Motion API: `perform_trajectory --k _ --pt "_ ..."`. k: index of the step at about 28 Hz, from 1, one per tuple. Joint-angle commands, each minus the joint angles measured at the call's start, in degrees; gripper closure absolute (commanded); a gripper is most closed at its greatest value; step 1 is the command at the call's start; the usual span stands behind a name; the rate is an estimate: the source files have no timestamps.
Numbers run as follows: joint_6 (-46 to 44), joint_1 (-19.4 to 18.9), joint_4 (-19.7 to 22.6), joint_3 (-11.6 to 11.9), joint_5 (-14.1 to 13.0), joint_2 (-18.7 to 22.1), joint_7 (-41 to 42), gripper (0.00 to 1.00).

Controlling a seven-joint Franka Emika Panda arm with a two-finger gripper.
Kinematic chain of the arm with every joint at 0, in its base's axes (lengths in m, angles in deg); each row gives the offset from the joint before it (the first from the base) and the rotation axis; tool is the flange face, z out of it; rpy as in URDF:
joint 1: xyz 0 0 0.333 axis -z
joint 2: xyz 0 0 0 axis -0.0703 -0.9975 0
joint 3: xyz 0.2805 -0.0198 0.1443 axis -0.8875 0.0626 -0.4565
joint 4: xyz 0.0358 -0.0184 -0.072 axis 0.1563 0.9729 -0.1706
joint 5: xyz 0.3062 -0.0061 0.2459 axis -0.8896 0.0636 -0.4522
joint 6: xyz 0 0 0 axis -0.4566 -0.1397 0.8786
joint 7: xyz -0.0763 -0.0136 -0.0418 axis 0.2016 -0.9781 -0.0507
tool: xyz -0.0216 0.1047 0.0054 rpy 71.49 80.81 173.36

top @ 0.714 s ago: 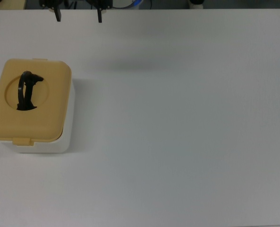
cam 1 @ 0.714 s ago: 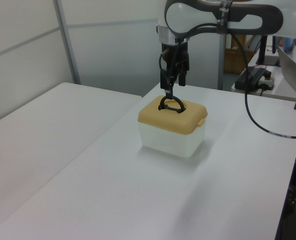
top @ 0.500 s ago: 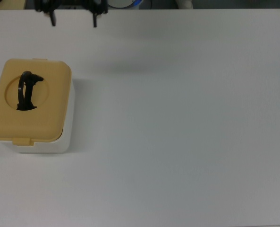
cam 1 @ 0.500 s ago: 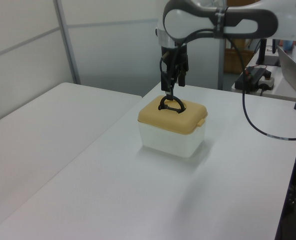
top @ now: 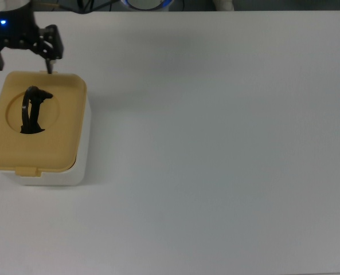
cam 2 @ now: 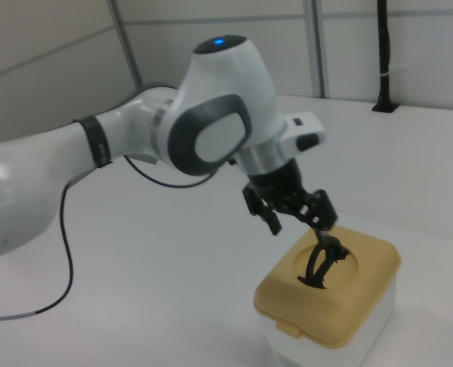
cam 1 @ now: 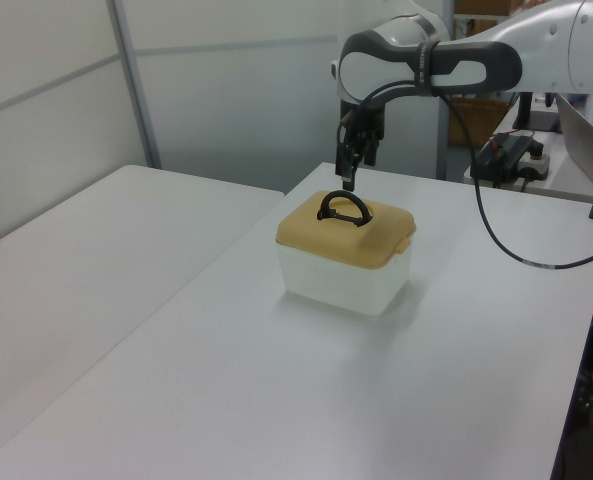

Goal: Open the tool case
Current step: 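Lower the open gripper onto the black handle of the tan lid, then close the gripper on the black lid handle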

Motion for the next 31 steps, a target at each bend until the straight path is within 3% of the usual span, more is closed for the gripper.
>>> perform_trajectory --k 1,12,18,19,21,23,24,28,29,31 --pt "2.38 1.65 -0.23 -0.01 -0.25 -2.0 4.6 0.0" --pt "7.04 1.39 0.12 -0.18 -0.51 -5.16 3.9 0.0" --pt "6.86 1.04 0.3 -0.62 -2.97 -5.16 3.64 0.01" --pt "6.86 0.95 0.47 -0.62 -3.67 -5.08 3.64 0.11" --pt "6.86 0.95 0.65 -0.62 -4.12 -5.08 3.72 0.2" --pt "6.86 0.95 0.65 -0.62 -4.73 -5.16 3.64 0.39" --pt "6.86 0.95 0.65 -0.62 -5.52 -5.16 3.64 0.56" --pt "6.86 1.04 0.74 -0.54 -5.79 -5.51 3.64 0.84" --pt "6.78 1.21 0.74 -0.62 -5.96 -5.86 3.46 0.96" --pt "6.86 1.39 0.74 -0.62 -6.31 -5.95 2.67 0.98"
